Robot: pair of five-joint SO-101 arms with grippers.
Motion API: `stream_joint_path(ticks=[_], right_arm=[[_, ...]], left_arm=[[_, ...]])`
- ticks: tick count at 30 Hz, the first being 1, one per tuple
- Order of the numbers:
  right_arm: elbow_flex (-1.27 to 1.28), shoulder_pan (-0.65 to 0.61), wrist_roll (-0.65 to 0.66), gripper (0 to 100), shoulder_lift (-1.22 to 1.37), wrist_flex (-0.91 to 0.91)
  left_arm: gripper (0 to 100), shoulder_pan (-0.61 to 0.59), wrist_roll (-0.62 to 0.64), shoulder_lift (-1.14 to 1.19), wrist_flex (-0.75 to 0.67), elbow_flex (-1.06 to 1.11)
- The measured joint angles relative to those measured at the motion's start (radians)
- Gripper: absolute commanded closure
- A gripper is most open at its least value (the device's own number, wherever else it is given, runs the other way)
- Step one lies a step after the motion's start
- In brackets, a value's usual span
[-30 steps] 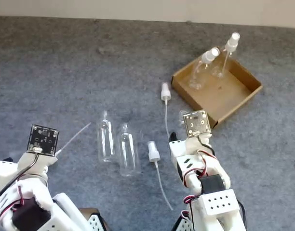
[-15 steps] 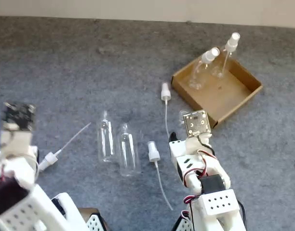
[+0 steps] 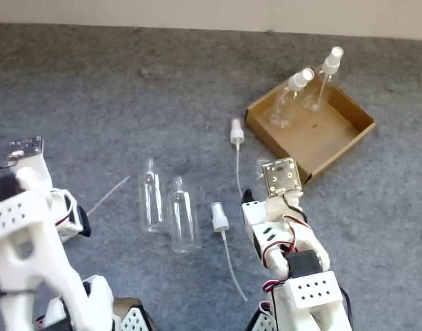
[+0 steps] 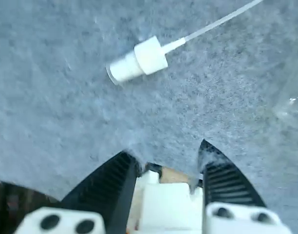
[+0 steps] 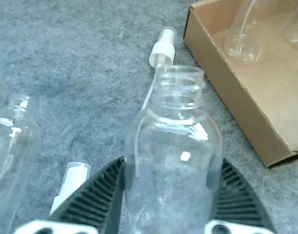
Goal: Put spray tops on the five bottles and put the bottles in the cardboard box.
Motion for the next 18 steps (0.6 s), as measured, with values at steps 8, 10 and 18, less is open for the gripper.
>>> stream_joint_path(ticks=[8,10,18], right_arm=[[0.000,0.000,0.000,80.7,0.000,0.000],[0.000,0.000,0.000,80.7,0.000,0.000],[0.000,0.000,0.000,80.7,0.000,0.000]], left_arm=[[84,0.017,0.310,0.169,-0.006,-0.034],[84,0.017,0.353,0.180,-0.006,-0.034],[61,-0.044,0.480,0.181,-0.153,-0.034]])
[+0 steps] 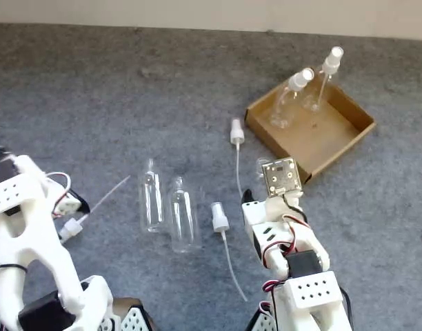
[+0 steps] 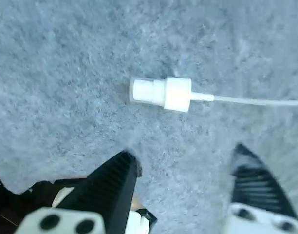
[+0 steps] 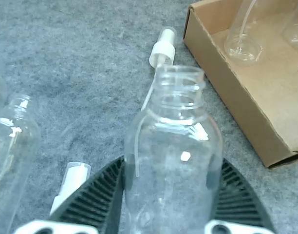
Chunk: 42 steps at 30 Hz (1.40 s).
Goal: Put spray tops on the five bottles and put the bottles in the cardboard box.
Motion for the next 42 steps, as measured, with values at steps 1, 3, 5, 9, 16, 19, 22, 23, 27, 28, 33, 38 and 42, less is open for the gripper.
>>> stream_joint_path(ticks=[1,3,5,9,16,19,22,23,27,28,33,38,42], right_arm=[[0.000,0.000,0.000,80.7,0.000,0.000],[0.000,0.000,0.000,80.7,0.000,0.000],[0.000,0.000,0.000,80.7,0.000,0.000],[0.000,0.000,0.000,80.7,0.000,0.000],[0.000,0.000,0.000,80.7,0.000,0.000],[0.000,0.000,0.000,80.7,0.000,0.000],[0.000,0.000,0.000,80.7,0.000,0.000],[0.000,0.000,0.000,80.7,0.000,0.000],[0.000,0.000,0.000,80.7,0.000,0.000],[0.000,0.000,0.000,80.7,0.000,0.000],[0.000,0.000,0.000,80.7,0.000,0.000],[0.000,0.000,0.000,80.7,0.000,0.000],[0.000,0.000,0.000,80.7,0.000,0.000]], left_arm=[[60,-0.011,0.014,0.000,-0.008,0.000],[59,-0.020,0.052,0.000,-0.017,0.023],[59,-0.021,0.095,0.000,-0.051,0.055],[59,-0.021,0.123,0.000,-0.118,0.126],[59,-0.021,0.126,0.002,-0.275,0.236],[59,-0.034,0.126,0.002,-0.324,0.239],[59,-0.061,0.126,0.002,-0.336,0.239],[59,-0.069,0.126,0.005,-0.341,0.239],[59,-0.083,0.126,0.114,-0.342,0.195],[59,-0.083,0.126,0.153,-0.341,0.163],[59,-0.087,0.126,0.417,-0.157,-0.040],[62,-0.089,0.146,0.694,-0.086,-0.232],[73,-0.091,0.146,0.825,-0.068,-0.328]])
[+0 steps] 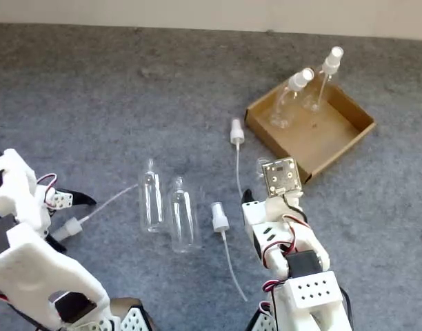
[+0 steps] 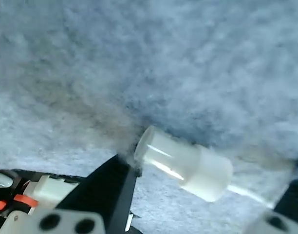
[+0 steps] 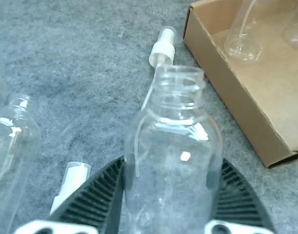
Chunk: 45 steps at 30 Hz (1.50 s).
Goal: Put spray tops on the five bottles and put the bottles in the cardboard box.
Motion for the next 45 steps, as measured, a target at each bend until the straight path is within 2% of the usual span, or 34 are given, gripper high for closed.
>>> stream_joint_path(ticks=[5,21,30,37,45], right_arm=[[0.000,0.000,0.000,80.7,0.000,0.000],[0.000,0.000,0.000,80.7,0.000,0.000],[0.000,0.000,0.000,80.7,0.000,0.000],[0.000,0.000,0.000,80.7,0.000,0.000],[0.000,0.000,0.000,80.7,0.000,0.000]], left_arm=[[83,0.012,-0.026,0.043,0.008,-0.083],[84,0.015,-0.048,0.060,0.011,-0.181],[84,0.003,-0.051,0.071,0.150,-0.336],[96,0.003,-0.051,0.071,0.170,-0.384],[96,0.005,-0.120,0.069,0.176,-0.397]])
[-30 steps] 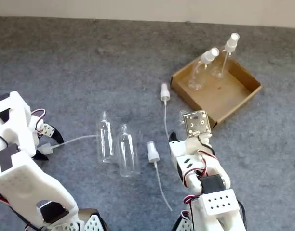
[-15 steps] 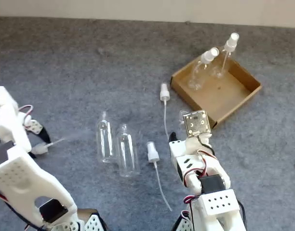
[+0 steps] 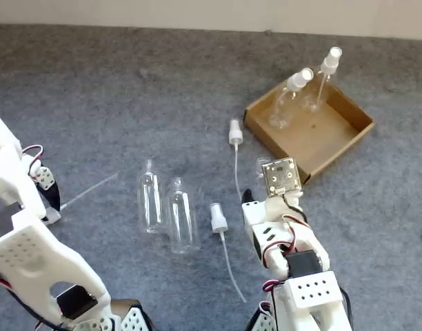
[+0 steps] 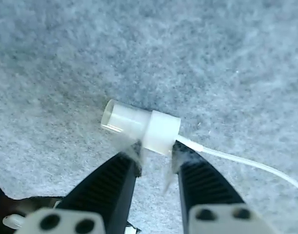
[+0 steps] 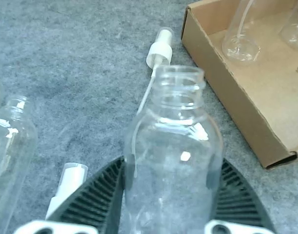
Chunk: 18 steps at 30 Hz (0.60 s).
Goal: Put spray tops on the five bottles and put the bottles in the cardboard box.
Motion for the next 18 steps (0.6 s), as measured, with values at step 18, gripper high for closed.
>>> stream_joint_path(ticks=[18], right_arm=[[0.000,0.000,0.000,80.7,0.000,0.000]], left_arm=[[96,0.000,-0.012,0.000,0.002,0.000]])
